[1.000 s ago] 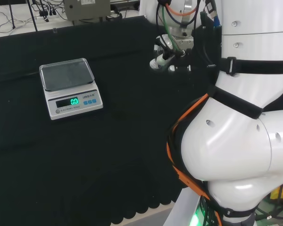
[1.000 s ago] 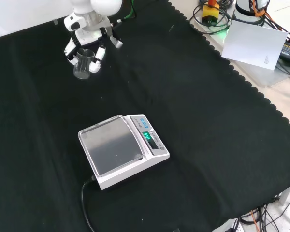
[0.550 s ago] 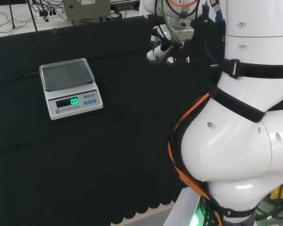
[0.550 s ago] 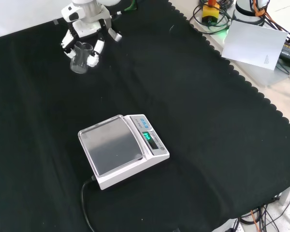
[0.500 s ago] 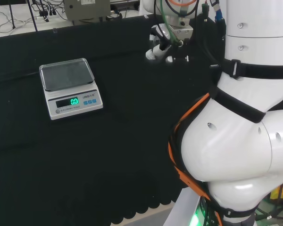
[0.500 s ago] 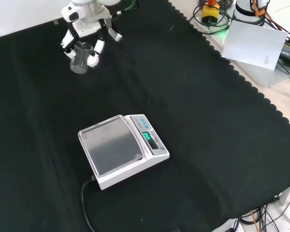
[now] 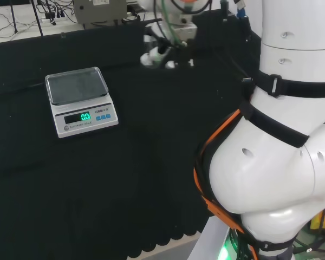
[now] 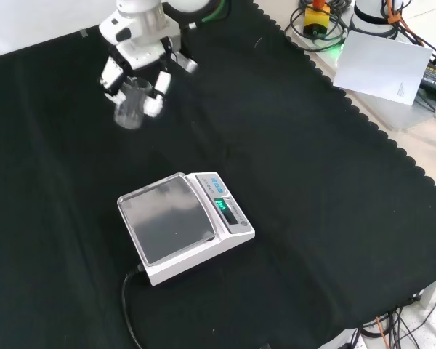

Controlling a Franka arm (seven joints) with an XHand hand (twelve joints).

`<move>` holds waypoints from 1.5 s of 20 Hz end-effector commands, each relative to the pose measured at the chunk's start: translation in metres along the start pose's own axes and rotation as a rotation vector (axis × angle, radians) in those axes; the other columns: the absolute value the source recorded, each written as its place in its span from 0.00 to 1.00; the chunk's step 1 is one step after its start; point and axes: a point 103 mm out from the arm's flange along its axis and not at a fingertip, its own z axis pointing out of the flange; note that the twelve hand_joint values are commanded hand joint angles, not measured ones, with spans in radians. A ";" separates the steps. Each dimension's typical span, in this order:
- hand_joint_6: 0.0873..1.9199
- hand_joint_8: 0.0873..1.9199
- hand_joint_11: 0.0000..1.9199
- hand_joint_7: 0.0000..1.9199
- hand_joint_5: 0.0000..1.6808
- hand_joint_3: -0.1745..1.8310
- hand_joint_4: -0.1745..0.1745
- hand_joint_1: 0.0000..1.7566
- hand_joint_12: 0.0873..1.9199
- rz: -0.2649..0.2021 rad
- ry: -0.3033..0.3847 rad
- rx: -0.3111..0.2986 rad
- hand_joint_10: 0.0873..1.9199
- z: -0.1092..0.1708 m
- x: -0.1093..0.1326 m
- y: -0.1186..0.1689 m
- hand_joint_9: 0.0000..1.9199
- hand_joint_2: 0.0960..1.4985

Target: Put the beaker on the electronic balance.

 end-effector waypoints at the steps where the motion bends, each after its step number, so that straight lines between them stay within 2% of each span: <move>1: 0.81 0.84 0.40 0.25 0.36 0.11 0.00 0.75 0.61 -0.168 -0.022 0.028 0.76 0.002 0.129 0.012 0.41 0.84; 4: 0.81 0.84 0.40 0.25 0.36 0.11 0.00 0.75 0.61 -0.213 -0.033 0.041 0.76 0.006 0.165 0.020 0.41 0.84; 10: 0.80 0.84 0.40 0.26 0.36 0.10 0.00 0.75 0.61 -0.255 -0.039 0.078 0.75 0.017 0.190 0.031 0.41 0.84; 17: 0.80 0.84 0.40 0.26 0.36 0.10 0.00 0.75 0.61 -0.255 -0.026 0.117 0.75 0.039 0.195 0.038 0.41 0.84; 30: 0.80 0.83 0.39 0.26 0.36 0.10 0.00 0.75 0.61 -0.252 -0.041 0.176 0.76 0.069 0.200 0.050 0.42 0.84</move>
